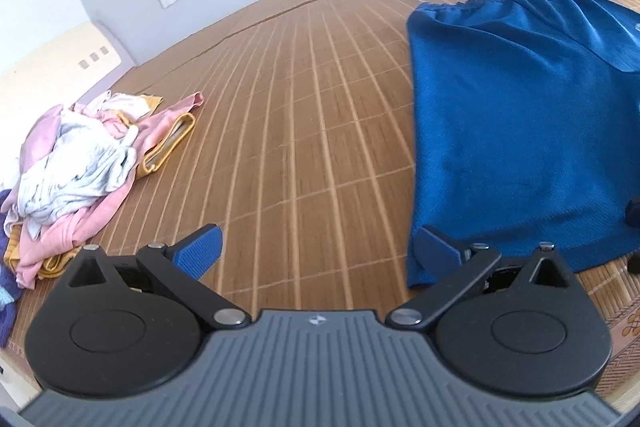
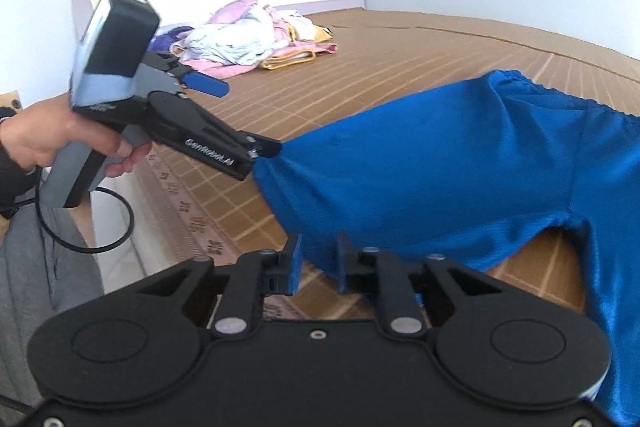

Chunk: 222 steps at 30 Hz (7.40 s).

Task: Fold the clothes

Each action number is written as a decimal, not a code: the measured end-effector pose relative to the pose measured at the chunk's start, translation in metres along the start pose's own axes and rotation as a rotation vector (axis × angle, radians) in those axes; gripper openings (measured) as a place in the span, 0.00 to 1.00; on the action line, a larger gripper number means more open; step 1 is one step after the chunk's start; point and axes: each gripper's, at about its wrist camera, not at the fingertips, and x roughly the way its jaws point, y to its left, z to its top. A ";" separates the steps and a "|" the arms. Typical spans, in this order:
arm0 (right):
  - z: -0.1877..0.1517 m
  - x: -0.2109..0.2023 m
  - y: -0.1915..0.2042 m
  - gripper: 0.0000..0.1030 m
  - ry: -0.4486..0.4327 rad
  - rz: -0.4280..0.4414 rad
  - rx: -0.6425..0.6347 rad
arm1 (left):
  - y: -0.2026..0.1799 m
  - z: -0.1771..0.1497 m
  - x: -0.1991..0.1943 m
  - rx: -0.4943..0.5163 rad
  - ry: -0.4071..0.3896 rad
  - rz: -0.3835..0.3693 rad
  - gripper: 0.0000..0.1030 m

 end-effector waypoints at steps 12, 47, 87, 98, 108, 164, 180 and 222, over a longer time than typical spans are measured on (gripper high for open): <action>0.055 -0.061 -0.051 0.52 -0.065 -0.102 0.131 | -0.003 0.025 -0.001 -0.086 -0.115 -0.033 1.00; 0.210 0.151 -0.269 0.20 0.605 -0.002 -0.399 | -0.049 0.053 0.056 -0.210 -0.146 -0.503 1.00; 0.233 0.144 -0.271 0.23 0.485 -0.090 -0.395 | -0.066 0.046 0.045 -0.146 -0.125 -0.448 1.00; 0.230 0.182 -0.267 0.44 0.487 -0.131 -0.393 | -0.066 0.045 0.044 -0.139 -0.122 -0.445 1.00; 0.233 0.108 -0.306 0.42 0.476 -0.198 -0.278 | -0.067 0.046 0.044 -0.130 -0.120 -0.437 1.00; 0.135 0.005 -0.362 0.36 0.365 -0.626 0.130 | -0.062 0.043 0.043 -0.103 -0.121 -0.437 1.00; 0.106 -0.014 -0.346 0.31 0.350 -0.649 0.136 | -0.063 0.044 0.043 -0.101 -0.121 -0.437 1.00; -0.002 -0.107 -0.187 0.34 0.100 -0.813 0.009 | -0.080 0.040 0.007 0.004 -0.210 -0.342 1.00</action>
